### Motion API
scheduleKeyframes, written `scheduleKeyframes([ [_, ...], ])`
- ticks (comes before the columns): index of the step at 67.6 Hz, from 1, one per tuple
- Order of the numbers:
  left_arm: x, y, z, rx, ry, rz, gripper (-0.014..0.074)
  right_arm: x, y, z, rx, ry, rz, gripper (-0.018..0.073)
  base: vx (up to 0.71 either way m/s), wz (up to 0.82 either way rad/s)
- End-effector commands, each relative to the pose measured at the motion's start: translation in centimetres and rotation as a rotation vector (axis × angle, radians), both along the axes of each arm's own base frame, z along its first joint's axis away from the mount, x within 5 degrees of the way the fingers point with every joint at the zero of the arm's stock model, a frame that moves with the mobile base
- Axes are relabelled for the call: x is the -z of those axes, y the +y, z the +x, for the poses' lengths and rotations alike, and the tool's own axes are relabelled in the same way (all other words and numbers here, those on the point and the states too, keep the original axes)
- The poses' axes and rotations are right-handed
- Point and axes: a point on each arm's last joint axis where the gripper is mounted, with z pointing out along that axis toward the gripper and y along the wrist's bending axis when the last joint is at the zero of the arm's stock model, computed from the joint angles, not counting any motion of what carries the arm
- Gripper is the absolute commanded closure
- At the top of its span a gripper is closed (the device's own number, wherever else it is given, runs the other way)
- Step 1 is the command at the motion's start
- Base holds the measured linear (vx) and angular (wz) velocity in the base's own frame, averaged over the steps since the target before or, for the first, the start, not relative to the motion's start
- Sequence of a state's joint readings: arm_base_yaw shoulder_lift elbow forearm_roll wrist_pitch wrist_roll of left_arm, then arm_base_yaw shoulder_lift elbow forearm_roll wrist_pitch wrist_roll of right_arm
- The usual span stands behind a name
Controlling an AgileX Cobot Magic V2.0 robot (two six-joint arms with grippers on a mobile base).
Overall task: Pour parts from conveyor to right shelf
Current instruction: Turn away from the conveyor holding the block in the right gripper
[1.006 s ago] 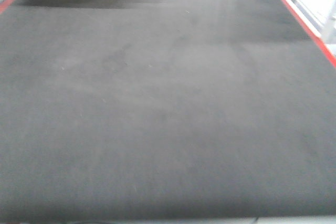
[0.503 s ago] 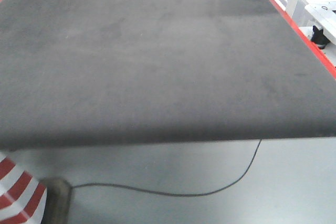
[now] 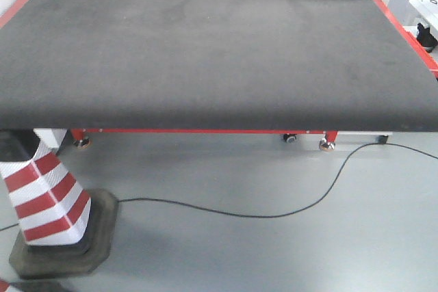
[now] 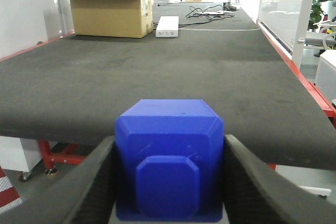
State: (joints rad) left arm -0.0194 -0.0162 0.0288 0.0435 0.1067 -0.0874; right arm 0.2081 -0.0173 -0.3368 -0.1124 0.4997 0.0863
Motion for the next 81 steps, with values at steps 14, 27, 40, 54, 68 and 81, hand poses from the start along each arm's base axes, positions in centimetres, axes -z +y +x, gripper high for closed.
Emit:
scheduleKeyframes([
  [14,0.23,-0.04,0.03,0.005,-0.054,-0.009,0.0603,-1.47,0.01,-0.14,-0.002,-0.093,0.002,0.0523,-0.27,0.01],
  [27,0.23,-0.04,0.03,0.005,-0.054,-0.009,0.0603,-1.47,0.01,-0.14,-0.002,-0.093,0.002,0.0523,-0.18,-0.24],
  [40,0.23,-0.04,0.03,0.005,-0.054,-0.009,0.0603,-1.47,0.01,-0.14,-0.002,-0.093,0.002,0.0523,-0.15,-0.62],
  [54,0.23,-0.04,0.03,0.005,-0.054,-0.009,0.0603,-1.47,0.01,-0.14,-0.002,-0.093,0.002,0.0523,-0.15,-0.90],
  [68,0.23,-0.04,0.03,0.005,-0.054,-0.009,0.0603,-1.47,0.01,-0.14,-0.002,-0.093,0.002,0.0523,-0.17,-0.86],
  [81,0.23,-0.04,0.03,0.005,-0.054,-0.009,0.0603,-1.47,0.01,-0.14,-0.002,-0.093,0.002,0.0523,-0.17,-0.69],
])
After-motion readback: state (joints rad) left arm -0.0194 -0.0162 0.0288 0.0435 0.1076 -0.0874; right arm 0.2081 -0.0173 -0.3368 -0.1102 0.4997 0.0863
